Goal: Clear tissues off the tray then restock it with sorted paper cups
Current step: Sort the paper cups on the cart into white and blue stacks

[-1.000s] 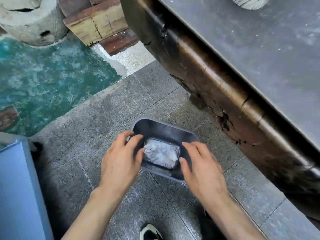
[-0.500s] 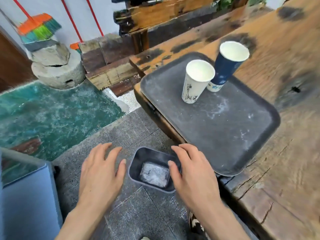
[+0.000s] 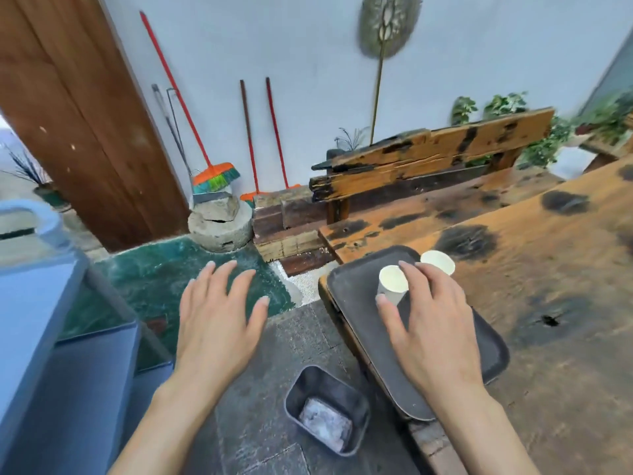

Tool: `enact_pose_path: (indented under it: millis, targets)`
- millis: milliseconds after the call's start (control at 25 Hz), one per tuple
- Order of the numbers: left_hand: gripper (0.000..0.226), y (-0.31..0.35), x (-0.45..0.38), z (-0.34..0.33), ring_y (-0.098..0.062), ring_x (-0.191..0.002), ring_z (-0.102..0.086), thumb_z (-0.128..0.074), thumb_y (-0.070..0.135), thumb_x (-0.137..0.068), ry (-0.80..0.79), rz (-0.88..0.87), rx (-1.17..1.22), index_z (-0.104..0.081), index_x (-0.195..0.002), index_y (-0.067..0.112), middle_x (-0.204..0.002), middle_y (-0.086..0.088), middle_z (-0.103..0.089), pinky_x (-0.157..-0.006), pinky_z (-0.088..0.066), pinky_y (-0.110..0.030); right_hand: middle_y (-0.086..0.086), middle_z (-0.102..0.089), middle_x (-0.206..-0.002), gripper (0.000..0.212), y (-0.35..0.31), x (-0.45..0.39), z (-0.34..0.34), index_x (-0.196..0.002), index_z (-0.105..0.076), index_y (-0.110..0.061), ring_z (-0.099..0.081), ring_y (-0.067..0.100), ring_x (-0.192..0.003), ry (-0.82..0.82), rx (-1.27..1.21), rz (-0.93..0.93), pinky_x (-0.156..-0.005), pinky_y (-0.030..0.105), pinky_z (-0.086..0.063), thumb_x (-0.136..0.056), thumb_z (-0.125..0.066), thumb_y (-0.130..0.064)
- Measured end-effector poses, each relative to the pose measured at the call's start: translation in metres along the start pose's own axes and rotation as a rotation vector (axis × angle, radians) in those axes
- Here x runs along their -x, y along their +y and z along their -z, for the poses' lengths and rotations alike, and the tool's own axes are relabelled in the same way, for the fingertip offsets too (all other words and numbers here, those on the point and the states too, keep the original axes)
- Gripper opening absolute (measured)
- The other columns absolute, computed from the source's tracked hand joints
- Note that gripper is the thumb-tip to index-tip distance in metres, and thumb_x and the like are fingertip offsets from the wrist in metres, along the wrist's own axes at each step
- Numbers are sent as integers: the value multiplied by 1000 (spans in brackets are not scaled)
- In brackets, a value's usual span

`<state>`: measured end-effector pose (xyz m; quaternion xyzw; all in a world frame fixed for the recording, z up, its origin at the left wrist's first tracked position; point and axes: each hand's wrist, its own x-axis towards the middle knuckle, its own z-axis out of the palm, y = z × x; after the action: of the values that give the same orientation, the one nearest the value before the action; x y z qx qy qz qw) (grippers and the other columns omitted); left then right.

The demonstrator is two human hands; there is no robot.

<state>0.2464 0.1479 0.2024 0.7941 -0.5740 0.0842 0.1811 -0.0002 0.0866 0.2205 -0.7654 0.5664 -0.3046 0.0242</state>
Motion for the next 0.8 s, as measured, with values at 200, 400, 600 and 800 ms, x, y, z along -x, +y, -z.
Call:
enact_pose_path:
  millis: [200,400,600,800]
  targets:
    - [52,1,25,24,-35,-143,-22,-52,46,-90,-51,139,-57,-50,-135,19,-151,-13,-38,-116,-21,-53,15,-51,-131,55,2,1,14,-129,-49,-11,-45,36,-119,-71,-1,-1,-89,48,-43,-83,-58,-40]
    - [55,-9,49,42,-30,-147,-12,-43,50,-93,-11,259,-105,-39,-142,24,-157,-8,-27,-119,-11,-49,15,-50,-133,55,-15,-6,4,-129,-48,-13,-44,36,-121,-138,-37,128,-90,49,-43,-83,-57,-42]
    - [55,-33,93,73,-29,-147,-9,-40,49,-93,34,493,-181,-36,-142,25,-158,-7,-24,-119,-10,-48,13,-50,-134,56,-63,-13,-13,-129,-48,-15,-44,33,-123,-232,-121,345,-91,47,-44,-83,-56,-44]
    - [54,-52,172,106,-31,-146,-14,-42,48,-93,94,774,-266,-38,-141,23,-155,-8,-28,-118,-15,-49,16,-49,-134,57,-120,6,-33,-131,-47,-13,-43,35,-123,-342,-223,615,-94,46,-41,-84,-55,-44]
